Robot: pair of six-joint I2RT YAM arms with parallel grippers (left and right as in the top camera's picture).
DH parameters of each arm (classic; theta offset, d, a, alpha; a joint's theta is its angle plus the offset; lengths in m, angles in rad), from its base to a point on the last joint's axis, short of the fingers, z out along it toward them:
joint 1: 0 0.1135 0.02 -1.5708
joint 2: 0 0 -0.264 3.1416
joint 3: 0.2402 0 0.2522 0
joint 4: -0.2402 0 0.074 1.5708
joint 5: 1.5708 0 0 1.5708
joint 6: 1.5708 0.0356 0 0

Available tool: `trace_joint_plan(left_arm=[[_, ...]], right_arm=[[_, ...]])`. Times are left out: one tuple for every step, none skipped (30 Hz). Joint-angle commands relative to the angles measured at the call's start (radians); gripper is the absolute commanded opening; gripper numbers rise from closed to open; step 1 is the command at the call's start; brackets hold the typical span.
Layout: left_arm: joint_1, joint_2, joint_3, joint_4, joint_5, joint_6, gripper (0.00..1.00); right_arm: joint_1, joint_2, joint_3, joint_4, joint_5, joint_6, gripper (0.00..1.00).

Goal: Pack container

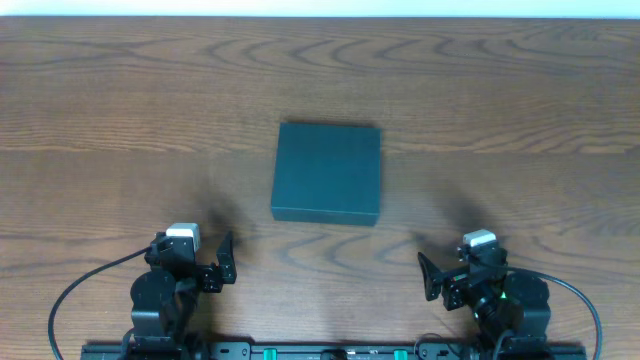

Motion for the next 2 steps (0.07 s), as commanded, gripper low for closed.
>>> trace_joint_plan(left_arm=[[0.004,-0.006,-0.014,0.002,-0.011,-0.007,0.95],[0.004,-0.006,-0.014,0.002,-0.011,-0.007,0.95]], right_arm=[[0.005,-0.01,-0.005,0.001,-0.004,-0.004,0.99],[0.005,-0.01,-0.005,0.001,-0.004,-0.004,0.99]])
